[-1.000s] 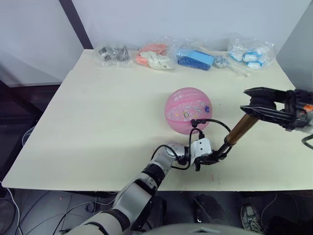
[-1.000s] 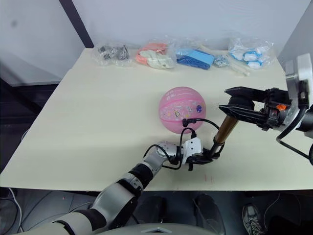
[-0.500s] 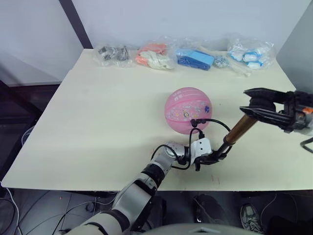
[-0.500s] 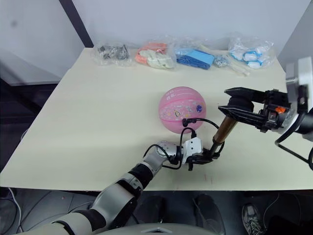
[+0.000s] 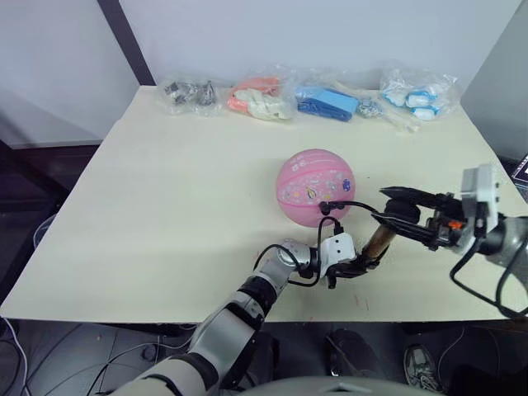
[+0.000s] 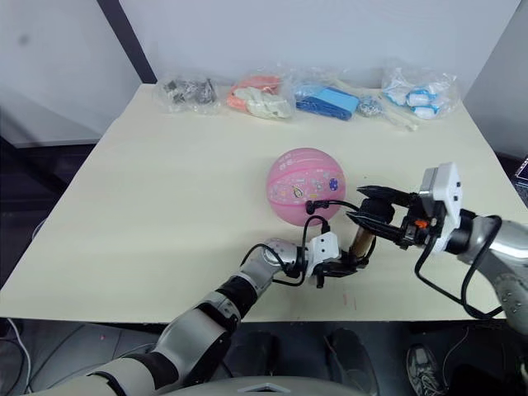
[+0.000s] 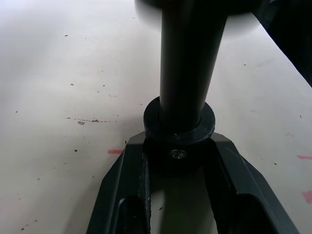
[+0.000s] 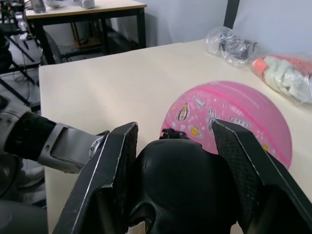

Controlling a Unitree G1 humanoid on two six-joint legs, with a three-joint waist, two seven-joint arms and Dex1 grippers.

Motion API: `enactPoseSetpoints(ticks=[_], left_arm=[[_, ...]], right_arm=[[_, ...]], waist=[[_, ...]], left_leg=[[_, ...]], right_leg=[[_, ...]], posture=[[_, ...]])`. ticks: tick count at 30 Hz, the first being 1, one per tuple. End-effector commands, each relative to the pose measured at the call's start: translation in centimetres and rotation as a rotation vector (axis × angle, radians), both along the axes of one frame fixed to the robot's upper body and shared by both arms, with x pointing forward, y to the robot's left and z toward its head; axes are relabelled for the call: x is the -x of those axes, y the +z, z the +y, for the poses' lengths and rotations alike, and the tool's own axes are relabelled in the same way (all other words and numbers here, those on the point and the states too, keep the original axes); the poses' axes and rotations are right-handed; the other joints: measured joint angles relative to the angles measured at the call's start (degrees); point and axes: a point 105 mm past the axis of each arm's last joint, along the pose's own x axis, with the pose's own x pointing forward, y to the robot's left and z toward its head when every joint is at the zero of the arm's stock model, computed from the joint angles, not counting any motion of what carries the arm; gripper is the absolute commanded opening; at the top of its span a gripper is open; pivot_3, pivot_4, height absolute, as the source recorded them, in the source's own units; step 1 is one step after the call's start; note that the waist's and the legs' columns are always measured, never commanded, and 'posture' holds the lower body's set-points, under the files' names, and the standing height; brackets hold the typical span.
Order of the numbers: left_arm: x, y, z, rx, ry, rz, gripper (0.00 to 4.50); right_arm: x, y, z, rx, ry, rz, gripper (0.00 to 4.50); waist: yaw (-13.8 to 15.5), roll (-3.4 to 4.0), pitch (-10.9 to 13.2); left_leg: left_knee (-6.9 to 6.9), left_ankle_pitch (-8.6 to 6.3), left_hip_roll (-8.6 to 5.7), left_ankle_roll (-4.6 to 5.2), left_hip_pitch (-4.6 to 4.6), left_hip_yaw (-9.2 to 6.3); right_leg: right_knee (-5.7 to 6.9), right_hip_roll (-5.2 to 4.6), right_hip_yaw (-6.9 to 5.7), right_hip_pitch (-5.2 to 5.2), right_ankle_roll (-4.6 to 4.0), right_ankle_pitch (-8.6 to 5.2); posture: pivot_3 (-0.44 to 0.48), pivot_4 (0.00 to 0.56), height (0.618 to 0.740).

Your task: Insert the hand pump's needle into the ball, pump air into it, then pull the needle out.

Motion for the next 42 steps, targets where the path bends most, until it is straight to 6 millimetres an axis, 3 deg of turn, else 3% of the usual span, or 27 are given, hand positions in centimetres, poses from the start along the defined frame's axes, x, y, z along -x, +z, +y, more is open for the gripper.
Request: enactPoseSetpoints(ticks=[1,5,9,29,36,42], left_arm=[[1.0,-3.5,2.4,-0.119,0.036,0.102,1.07],[0.9,-3.5,2.4,-0.118,0.036,0.103,1.07],[0.9,-3.4,2.3,-0.118,0.036,0.103,1.07],[0.9,-3.3,1.9,-0.110,0.034,0.107,1.07],[0.8,-3.3,1.9,-0.109,0.037,0.106,1.07],[0.9,-3.3,1.8,-0.108,0.039,0.106,1.07]], right_arm=[[-0.1,-4.2,0.1,0.048,-0.021,0.127,2.02],[-0.2,-4.8,0.0,0.045,-0.033,0.127,2.02],[0.0,-4.0,0.0,0.038,-0.012,0.115,2.02],[1.7,8.9,-1.3,-0.001,0.066,-0.080,2.02],[2.1,12.5,-1.7,-0.022,0.076,-0.117,2.02],[2.2,14.1,-1.7,-0.036,0.080,-0.131,2.02]], waist=[[0.0,-0.02,0.0],[0.0,-0.01,0.0],[0.0,-0.01,0.0],[0.1,0.35,0.4],[0.2,0.40,0.5],[0.4,0.42,0.5]], left_leg=[[0.00,0.00,0.00,0.00,0.00,-0.01],[0.00,0.00,0.00,0.00,0.01,-0.01],[0.00,0.00,0.00,0.00,0.01,-0.01],[0.04,0.00,-0.06,0.01,-0.28,-0.05],[0.07,0.00,-0.06,0.01,-0.34,-0.02],[0.18,0.01,-0.08,0.02,-0.79,-0.06]], right_leg=[[0.00,0.00,-0.01,0.00,0.00,0.00],[0.00,0.00,0.00,0.00,-0.01,0.00],[0.00,0.00,0.00,0.00,-0.01,0.01],[-0.03,-0.06,0.00,-0.14,-0.03,0.02],[-0.05,-0.10,0.00,-0.16,-0.02,0.02],[-0.01,-0.13,-0.02,-0.58,-0.03,0.05]], posture=[[0.000,0.150,0.736],[0.000,0.150,0.736],[0.000,0.150,0.736],[0.000,0.150,0.736],[0.000,0.150,0.736],[0.000,0.150,0.736]])
